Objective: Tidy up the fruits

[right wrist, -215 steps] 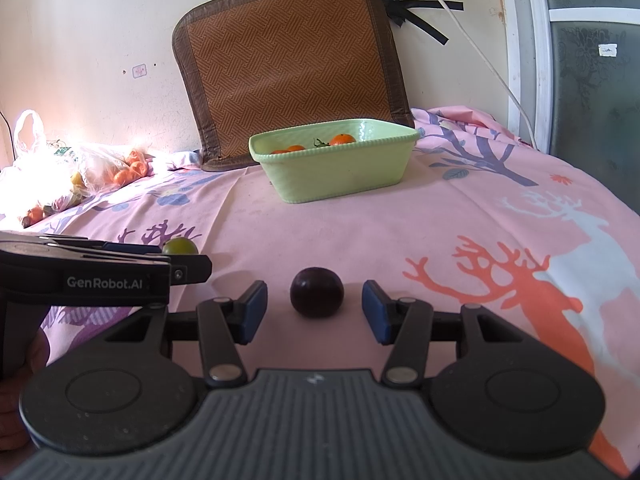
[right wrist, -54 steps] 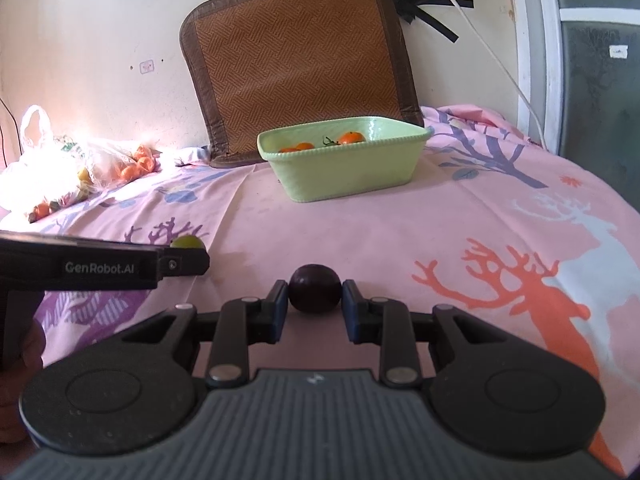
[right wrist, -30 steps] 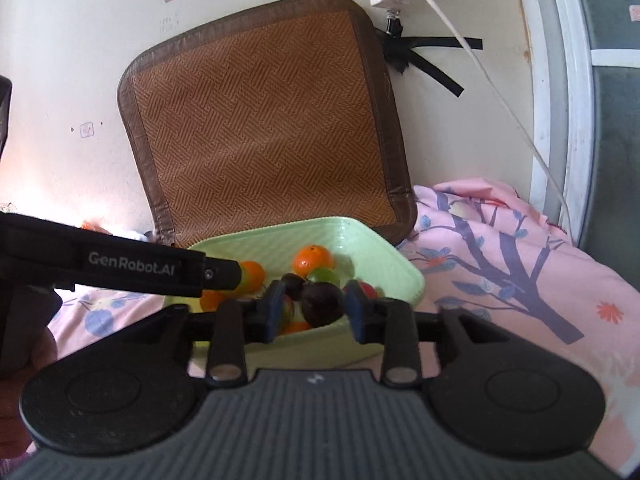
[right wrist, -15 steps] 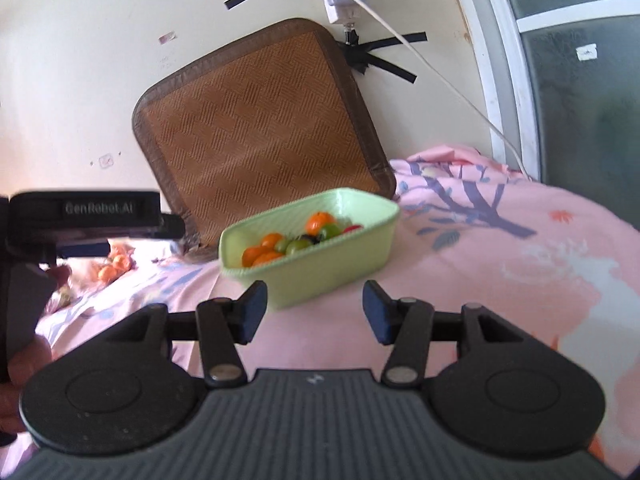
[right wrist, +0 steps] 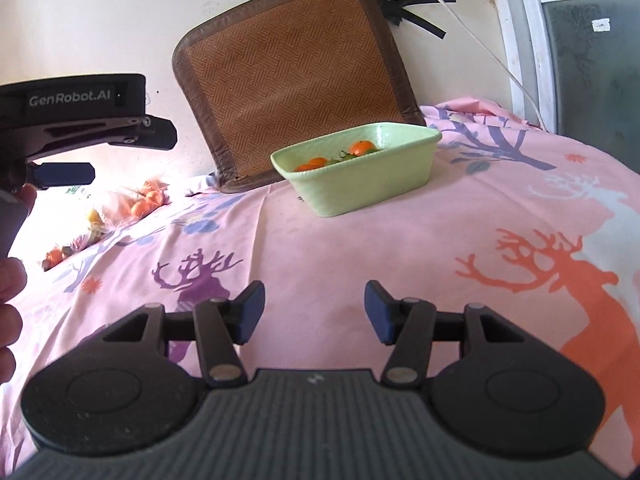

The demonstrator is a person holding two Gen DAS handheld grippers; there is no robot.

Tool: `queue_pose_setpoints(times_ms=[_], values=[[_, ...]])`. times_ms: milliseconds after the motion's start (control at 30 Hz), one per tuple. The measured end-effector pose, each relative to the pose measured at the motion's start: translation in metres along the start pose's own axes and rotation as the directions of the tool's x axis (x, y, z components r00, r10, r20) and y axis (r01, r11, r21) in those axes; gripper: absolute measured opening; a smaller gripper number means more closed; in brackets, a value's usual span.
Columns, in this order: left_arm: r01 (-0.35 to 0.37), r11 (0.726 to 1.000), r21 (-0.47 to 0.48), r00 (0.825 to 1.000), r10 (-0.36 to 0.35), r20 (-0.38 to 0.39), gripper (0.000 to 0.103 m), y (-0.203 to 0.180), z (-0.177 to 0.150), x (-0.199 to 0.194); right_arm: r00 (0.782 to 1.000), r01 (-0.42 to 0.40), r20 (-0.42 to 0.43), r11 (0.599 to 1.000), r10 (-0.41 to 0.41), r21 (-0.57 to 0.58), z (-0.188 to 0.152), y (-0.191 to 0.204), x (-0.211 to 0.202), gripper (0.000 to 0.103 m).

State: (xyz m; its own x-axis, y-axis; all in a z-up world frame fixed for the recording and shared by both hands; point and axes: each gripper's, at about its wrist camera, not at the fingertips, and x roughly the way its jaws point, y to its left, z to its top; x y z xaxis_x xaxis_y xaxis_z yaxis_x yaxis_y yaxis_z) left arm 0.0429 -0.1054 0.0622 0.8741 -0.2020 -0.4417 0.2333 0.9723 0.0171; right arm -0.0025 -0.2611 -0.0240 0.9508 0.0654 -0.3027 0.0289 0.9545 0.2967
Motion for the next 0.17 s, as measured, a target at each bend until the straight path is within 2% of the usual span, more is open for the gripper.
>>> queue_pose_setpoints(times_ms=[167], values=[[0.034,0.999,0.014,0.999,-0.034,-0.006,0.103,0.0001,-0.0031,-0.0040,1.000,0.001,-0.006,1.000,-0.001,-0.019,-0.0045,0.0076,-0.0037,0.059]])
